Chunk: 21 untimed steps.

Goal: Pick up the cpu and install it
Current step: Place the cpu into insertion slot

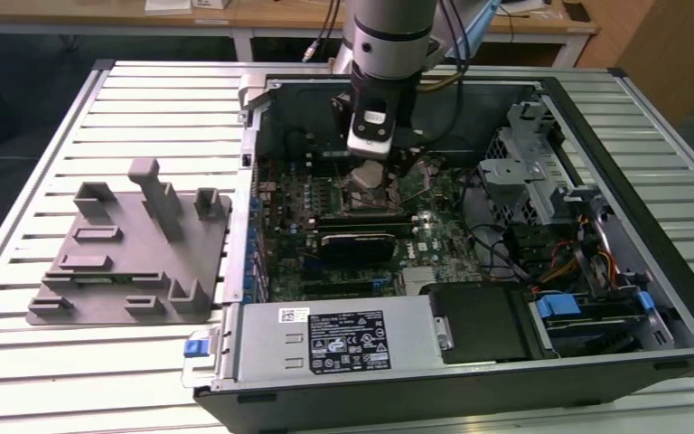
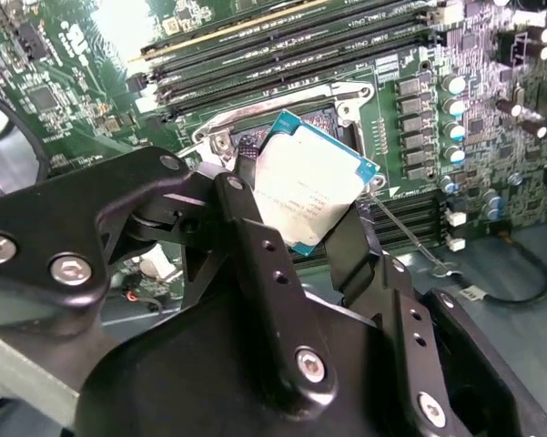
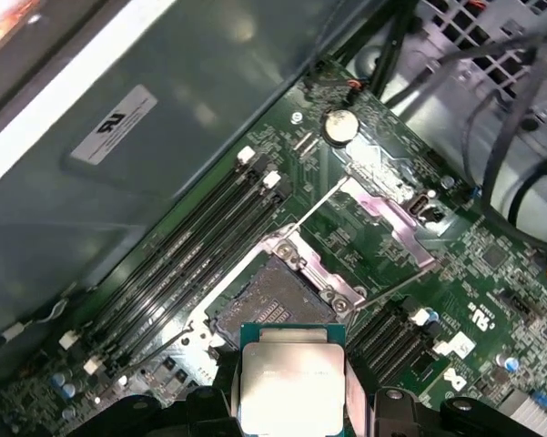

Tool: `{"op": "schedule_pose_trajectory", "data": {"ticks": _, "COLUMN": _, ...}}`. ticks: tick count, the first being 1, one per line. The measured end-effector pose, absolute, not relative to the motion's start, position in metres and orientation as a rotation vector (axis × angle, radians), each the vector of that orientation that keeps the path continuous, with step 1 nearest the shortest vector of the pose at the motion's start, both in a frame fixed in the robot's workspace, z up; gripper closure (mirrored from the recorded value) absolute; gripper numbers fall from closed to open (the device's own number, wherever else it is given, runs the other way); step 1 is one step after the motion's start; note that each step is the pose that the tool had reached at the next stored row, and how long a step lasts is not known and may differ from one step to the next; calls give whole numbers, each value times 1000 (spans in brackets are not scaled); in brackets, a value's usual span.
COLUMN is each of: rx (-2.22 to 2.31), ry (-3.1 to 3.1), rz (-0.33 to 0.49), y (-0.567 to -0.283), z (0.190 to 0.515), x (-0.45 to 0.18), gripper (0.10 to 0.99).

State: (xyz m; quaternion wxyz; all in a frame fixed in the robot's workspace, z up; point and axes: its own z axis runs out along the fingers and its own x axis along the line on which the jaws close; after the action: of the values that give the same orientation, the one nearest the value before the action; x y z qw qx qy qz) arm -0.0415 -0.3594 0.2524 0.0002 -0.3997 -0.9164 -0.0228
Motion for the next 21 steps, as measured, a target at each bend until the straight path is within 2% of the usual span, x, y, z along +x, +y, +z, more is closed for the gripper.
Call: {"op": "schedule_pose_trajectory", "data": {"ticks": 21, "rx": -1719, "ry": -2637, "rz": -71, "y": -359, "z": 250, "x": -42, "gripper": 545}}
